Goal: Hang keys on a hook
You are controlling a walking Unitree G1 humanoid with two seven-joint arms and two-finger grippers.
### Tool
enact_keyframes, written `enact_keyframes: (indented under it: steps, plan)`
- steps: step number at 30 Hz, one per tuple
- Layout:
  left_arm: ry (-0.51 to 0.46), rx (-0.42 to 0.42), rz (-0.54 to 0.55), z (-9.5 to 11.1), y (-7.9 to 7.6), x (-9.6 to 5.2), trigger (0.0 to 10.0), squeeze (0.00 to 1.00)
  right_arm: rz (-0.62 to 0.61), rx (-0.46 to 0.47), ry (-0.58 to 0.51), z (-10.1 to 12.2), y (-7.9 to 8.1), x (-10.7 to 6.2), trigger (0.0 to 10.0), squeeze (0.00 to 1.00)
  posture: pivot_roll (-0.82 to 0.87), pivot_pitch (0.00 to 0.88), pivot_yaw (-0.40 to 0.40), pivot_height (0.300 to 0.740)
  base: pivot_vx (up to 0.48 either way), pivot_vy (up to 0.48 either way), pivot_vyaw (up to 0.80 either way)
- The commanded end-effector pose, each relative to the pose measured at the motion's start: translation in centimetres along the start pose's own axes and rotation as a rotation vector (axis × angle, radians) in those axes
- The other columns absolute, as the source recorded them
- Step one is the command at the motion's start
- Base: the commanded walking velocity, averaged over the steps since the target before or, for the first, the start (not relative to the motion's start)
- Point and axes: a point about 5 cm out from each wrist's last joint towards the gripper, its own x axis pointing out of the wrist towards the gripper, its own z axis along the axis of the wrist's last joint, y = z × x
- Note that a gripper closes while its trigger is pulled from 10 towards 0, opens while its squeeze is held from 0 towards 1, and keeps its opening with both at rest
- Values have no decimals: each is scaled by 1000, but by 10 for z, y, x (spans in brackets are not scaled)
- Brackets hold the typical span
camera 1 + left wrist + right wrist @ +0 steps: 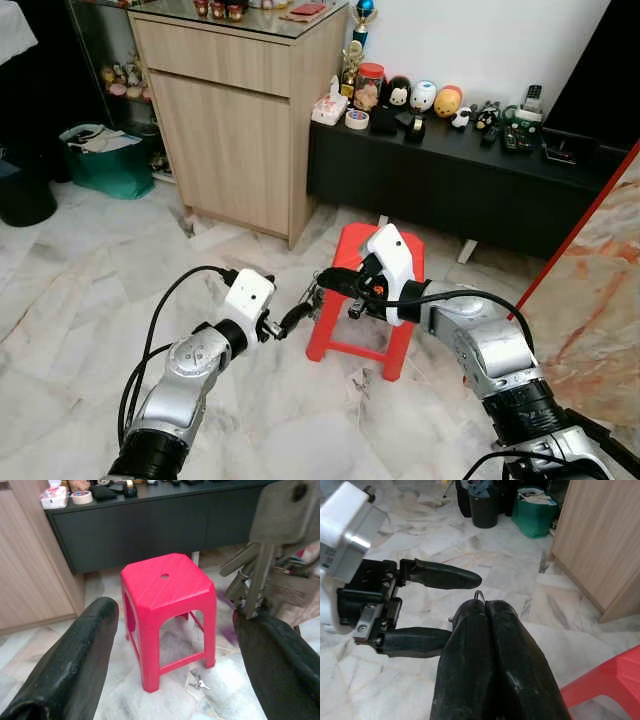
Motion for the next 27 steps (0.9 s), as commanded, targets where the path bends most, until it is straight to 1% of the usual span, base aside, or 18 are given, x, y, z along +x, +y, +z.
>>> enact_keyframes:
  steps: [1, 8, 16, 23, 25, 27]
  plan:
    - [-5, 16, 5, 1, -1, 2, 10000, 0, 10, -6, -11, 4, 3, -1, 10000, 0, 87, 0, -129, 729, 0, 0, 0]
    - [-21, 21, 17, 3, 0, 5, 10000, 0, 18, -3, -7, 4, 5, -1, 10000, 0, 87, 0, -129, 729, 0, 0, 0]
    - [-40, -30, -96, 4, -13, 4, 10000, 0, 25, -1, -1, 2, 5, 0, 10000, 0, 89, 0, -129, 729, 0, 0, 0]
    - [-53, -32, -94, 6, -12, 5, 10000, 0, 42, -3, -2, 3, 7, 2, 10000, 0, 91, 0, -130, 729, 0, 0, 0]
    - [-54, -37, -122, 6, -14, 4, 10000, 0, 39, -12, 6, 2, 5, 1, 10000, 0, 91, 0, -130, 729, 0, 0, 0]
    - [-48, -30, -127, 6, -14, 4, 10000, 0, 36, -12, 8, 1, 5, 1, 10000, 0, 91, 0, -130, 729, 0, 0, 0]
